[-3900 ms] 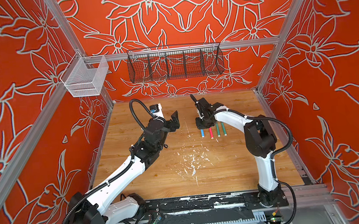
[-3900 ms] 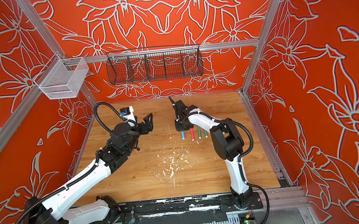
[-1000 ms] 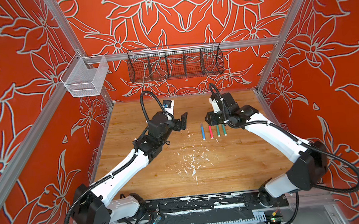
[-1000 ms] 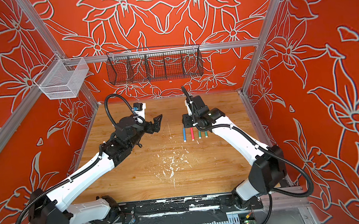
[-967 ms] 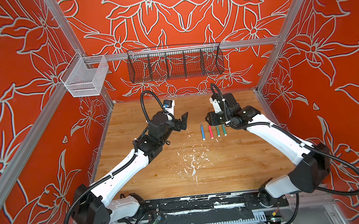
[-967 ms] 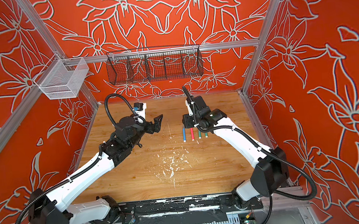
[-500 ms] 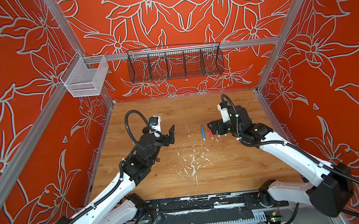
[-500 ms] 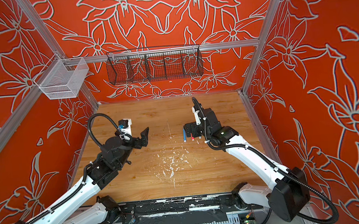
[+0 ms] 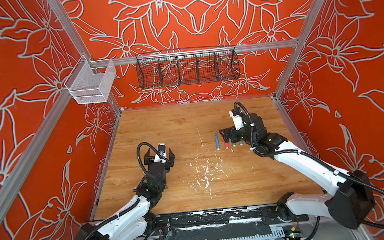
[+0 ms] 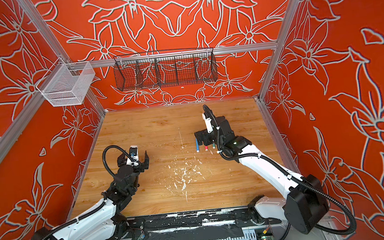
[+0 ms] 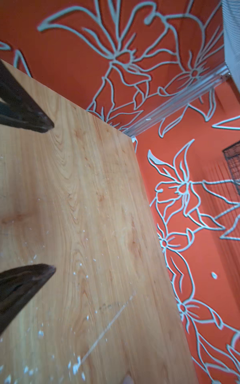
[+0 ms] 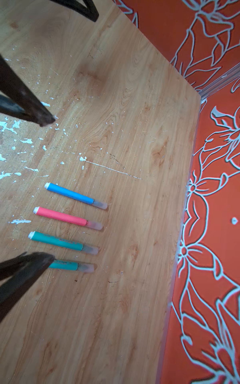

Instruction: Insert the pens into the pen caps

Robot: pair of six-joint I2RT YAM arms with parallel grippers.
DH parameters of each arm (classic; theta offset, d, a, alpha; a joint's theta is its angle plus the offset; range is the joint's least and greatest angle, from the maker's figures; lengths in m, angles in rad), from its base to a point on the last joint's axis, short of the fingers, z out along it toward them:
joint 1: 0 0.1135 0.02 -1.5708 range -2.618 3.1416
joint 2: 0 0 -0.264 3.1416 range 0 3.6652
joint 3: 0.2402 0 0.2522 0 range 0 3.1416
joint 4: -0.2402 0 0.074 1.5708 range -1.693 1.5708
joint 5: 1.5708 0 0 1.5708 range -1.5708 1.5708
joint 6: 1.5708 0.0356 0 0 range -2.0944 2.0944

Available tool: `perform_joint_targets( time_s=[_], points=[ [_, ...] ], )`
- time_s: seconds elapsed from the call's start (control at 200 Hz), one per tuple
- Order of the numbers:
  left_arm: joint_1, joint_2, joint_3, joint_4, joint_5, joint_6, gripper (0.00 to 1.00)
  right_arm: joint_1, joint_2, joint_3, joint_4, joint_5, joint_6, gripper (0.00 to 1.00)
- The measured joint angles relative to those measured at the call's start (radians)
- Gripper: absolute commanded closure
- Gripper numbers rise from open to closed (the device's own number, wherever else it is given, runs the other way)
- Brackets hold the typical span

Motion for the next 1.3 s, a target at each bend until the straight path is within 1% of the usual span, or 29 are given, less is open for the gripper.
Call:
perform_joint_targets(
  time_s=[0.075, 0.175, 0.24, 0.35, 0.5, 0.615, 0.751, 0.871, 0.966, 1.171, 1.301],
  points=[
    [0.059, 0.060, -0.008, 0.053, 0.013, -0.021, 0.03, 0.000, -0.001, 0.000, -0.001, 0.003, -0.008, 0.02],
    [0.106, 0.140, -0.027, 0.145, 0.045, -0.036, 0.03, -0.002, -0.011, -0.011, 0.000, 0.020, -0.021, 0.03],
    [0.129, 0.178, -0.029, 0.163, 0.065, -0.053, 0.03, -0.002, -0.023, -0.027, 0.000, 0.034, -0.027, 0.03],
    [0.192, 0.225, -0.017, 0.161, 0.143, -0.091, 0.03, -0.002, -0.037, -0.046, 0.000, 0.057, -0.040, 0.03],
    [0.259, 0.348, -0.025, 0.257, 0.208, -0.146, 0.03, -0.007, -0.040, -0.051, 0.000, 0.077, -0.050, 0.03],
    [0.300, 0.433, -0.025, 0.298, 0.249, -0.179, 0.03, -0.008, -0.039, -0.051, 0.002, 0.087, -0.053, 0.03],
    [0.335, 0.442, 0.031, 0.225, 0.320, -0.199, 0.03, -0.008, -0.039, -0.051, 0.014, 0.097, -0.054, 0.02],
    [0.397, 0.444, 0.111, 0.167, 0.410, -0.223, 0.03, -0.009, -0.035, -0.056, 0.034, 0.113, -0.054, 0.03],
    [0.426, 0.444, 0.128, 0.148, 0.460, -0.239, 0.03, -0.013, -0.033, -0.068, 0.053, 0.123, -0.054, 0.03],
    [0.432, 0.444, 0.128, 0.106, 0.504, -0.254, 0.03, -0.016, -0.034, -0.102, 0.110, 0.151, -0.055, 0.03],
    [0.432, 0.444, 0.128, 0.100, 0.511, -0.257, 0.03, -0.029, -0.055, -0.174, 0.166, 0.196, -0.093, 0.03]
  ],
)
